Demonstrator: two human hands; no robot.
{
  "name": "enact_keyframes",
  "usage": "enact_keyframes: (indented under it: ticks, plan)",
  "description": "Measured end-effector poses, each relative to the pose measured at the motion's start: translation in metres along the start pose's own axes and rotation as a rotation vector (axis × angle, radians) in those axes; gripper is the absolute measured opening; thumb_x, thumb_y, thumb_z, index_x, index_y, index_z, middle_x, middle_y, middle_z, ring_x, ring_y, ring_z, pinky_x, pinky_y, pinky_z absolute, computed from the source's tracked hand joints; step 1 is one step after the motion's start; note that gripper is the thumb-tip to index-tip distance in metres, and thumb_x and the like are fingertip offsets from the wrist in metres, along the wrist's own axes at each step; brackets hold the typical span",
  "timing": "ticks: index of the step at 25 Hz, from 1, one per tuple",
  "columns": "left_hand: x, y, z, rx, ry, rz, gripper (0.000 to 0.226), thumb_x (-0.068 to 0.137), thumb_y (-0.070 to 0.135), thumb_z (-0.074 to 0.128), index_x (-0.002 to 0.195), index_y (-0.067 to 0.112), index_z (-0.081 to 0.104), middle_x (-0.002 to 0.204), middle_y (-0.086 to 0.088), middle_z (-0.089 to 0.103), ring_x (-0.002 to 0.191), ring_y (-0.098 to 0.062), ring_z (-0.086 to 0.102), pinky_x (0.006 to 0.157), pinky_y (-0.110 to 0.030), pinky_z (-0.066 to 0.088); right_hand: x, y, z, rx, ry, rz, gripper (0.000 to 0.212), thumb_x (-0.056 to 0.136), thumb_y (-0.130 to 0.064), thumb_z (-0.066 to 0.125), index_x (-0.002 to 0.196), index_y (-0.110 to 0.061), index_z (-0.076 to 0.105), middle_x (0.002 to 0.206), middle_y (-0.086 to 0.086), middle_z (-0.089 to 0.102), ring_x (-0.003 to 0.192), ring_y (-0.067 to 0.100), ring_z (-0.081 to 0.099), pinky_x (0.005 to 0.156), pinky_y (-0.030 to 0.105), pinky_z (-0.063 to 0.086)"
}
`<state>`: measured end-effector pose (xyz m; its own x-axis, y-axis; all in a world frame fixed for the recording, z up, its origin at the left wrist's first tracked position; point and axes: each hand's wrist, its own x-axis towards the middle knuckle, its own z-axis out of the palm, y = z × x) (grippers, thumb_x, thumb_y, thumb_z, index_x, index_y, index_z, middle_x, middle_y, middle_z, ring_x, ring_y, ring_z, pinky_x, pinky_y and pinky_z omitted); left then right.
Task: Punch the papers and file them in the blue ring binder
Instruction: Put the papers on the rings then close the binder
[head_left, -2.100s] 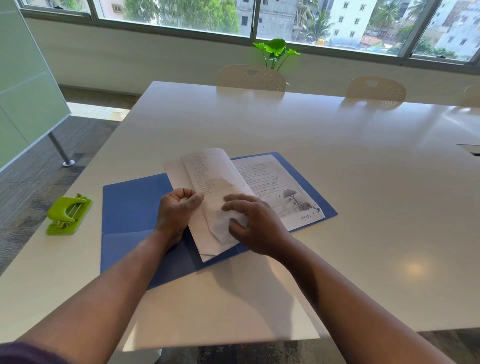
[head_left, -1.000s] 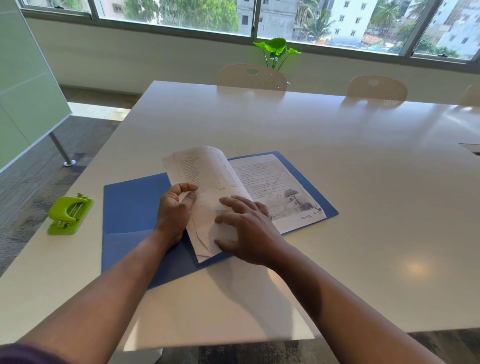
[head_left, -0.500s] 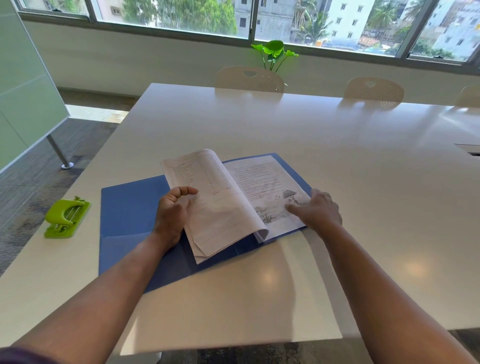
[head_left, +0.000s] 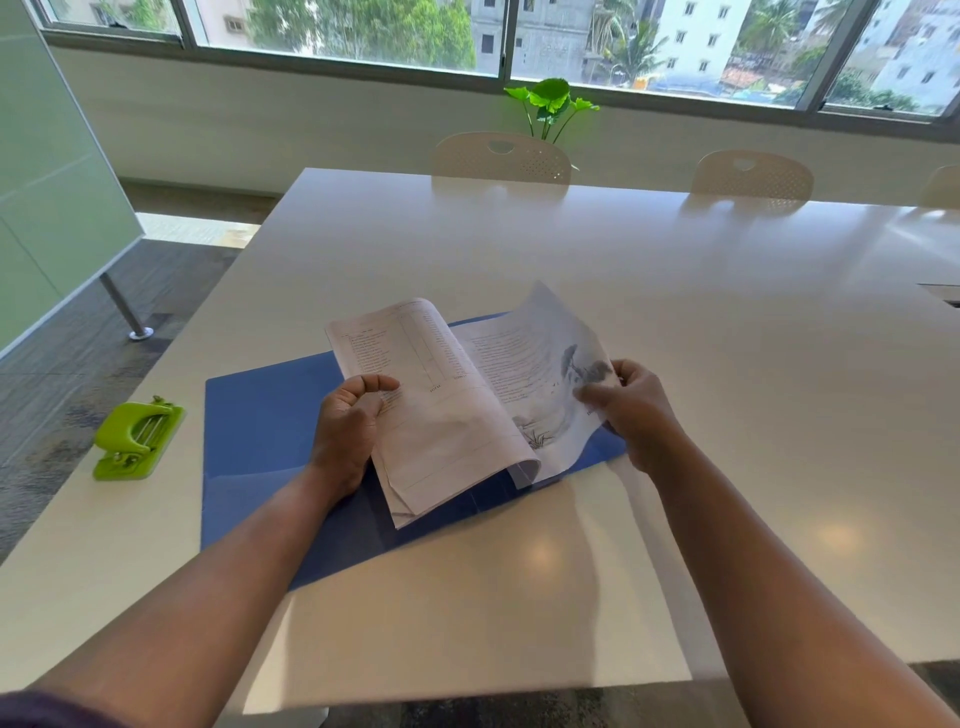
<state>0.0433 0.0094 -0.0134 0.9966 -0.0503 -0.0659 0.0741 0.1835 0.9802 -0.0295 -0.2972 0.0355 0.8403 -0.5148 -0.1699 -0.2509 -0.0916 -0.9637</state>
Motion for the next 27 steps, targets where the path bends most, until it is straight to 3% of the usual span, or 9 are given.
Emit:
enact_keyframes:
  ticks: [3,6,11,14,16,18,20,23,27]
  plan:
    - [-0.001,0.001,0.001,-0.003,-0.004,0.001,0.031,0.093,-0.004,0.046,0.093,0.012,0.072,0.131,-0.005,0.062,0.117,-0.027,0.061,0.085,-0.04,0.059,-0.013,-0.024,0.011,0.119,-0.138,-0.134,0.027,0.077,-0.01,0.081,0.101,-0.013,0.068,0.098,0.012,0.072,0.087,0.026,0.069,0.079,0.045,0.058]
    - [0.001,0.0,0.001,-0.002,0.013,-0.004,0.032,0.092,-0.005,0.046,0.093,0.012,0.072,0.13,-0.005,0.063,0.116,-0.028,0.062,0.088,-0.041,0.059,-0.031,-0.047,0.026,0.13,-0.266,-0.267,0.027,0.075,-0.013,0.084,0.098,-0.018,0.069,0.092,0.005,0.071,0.085,0.021,0.069,0.077,0.039,0.058]
    - [0.004,-0.003,0.0,-0.007,0.03,-0.018,0.034,0.092,-0.001,0.049,0.085,0.019,0.076,0.119,-0.008,0.07,0.107,-0.03,0.064,0.084,-0.039,0.057,-0.059,-0.055,0.062,-0.286,-0.329,-0.46,0.011,0.085,-0.016,0.08,0.094,-0.017,0.074,0.09,0.008,0.076,0.08,0.023,0.072,0.071,0.04,0.061]
    - [0.0,0.002,0.001,-0.016,0.009,-0.013,0.029,0.095,0.004,0.051,0.088,0.017,0.076,0.098,-0.008,0.074,0.092,-0.031,0.066,0.079,-0.04,0.057,-0.07,-0.042,0.08,-0.464,-0.419,-0.659,0.005,0.088,-0.019,0.075,0.084,-0.018,0.074,0.08,-0.004,0.073,0.071,0.004,0.062,0.068,0.025,0.05]
    - [-0.007,0.01,0.005,-0.047,-0.012,0.003,0.027,0.1,0.012,0.048,0.096,0.014,0.075,0.093,-0.005,0.077,0.085,-0.027,0.071,0.072,-0.036,0.061,-0.075,-0.032,0.087,-0.534,-0.468,-0.691,0.004,0.087,-0.02,0.076,0.086,-0.023,0.074,0.088,-0.014,0.073,0.081,-0.002,0.062,0.076,0.022,0.05]
    - [-0.008,0.011,0.006,-0.078,0.046,-0.001,0.032,0.106,0.024,0.042,0.1,0.015,0.072,0.086,0.003,0.078,0.081,-0.02,0.072,0.064,-0.028,0.059,-0.077,-0.024,0.091,-0.623,-0.489,-0.763,0.01,0.083,-0.019,0.077,0.089,-0.027,0.075,0.097,-0.016,0.073,0.093,0.001,0.064,0.087,0.03,0.054]
    - [-0.007,0.008,0.003,-0.106,0.056,-0.007,0.036,0.108,0.036,0.04,0.11,0.018,0.07,0.096,0.002,0.079,0.091,-0.018,0.075,0.072,-0.028,0.061,-0.077,-0.018,0.094,-0.707,-0.51,-0.85,0.017,0.078,-0.019,0.081,0.09,-0.029,0.075,0.106,-0.016,0.074,0.108,0.006,0.062,0.098,0.037,0.05]
    - [-0.005,0.005,0.001,-0.045,-0.004,-0.014,0.024,0.104,0.022,0.05,0.117,0.011,0.069,0.11,-0.012,0.077,0.102,-0.032,0.073,0.083,-0.042,0.061,-0.078,-0.018,0.092,-0.788,-0.555,-0.828,0.025,0.078,-0.03,0.085,0.1,-0.033,0.075,0.13,-0.02,0.067,0.134,0.006,0.045,0.108,0.039,0.031]
    - [-0.007,0.009,0.002,-0.028,0.017,-0.002,0.02,0.101,0.006,0.05,0.11,0.014,0.066,0.103,-0.009,0.076,0.091,-0.025,0.074,0.074,-0.036,0.063,-0.079,-0.018,0.085,-0.863,-0.576,-0.795,0.051,0.076,-0.058,0.082,0.12,-0.037,0.069,0.154,-0.017,0.048,0.152,0.01,0.02,0.117,0.045,0.016]
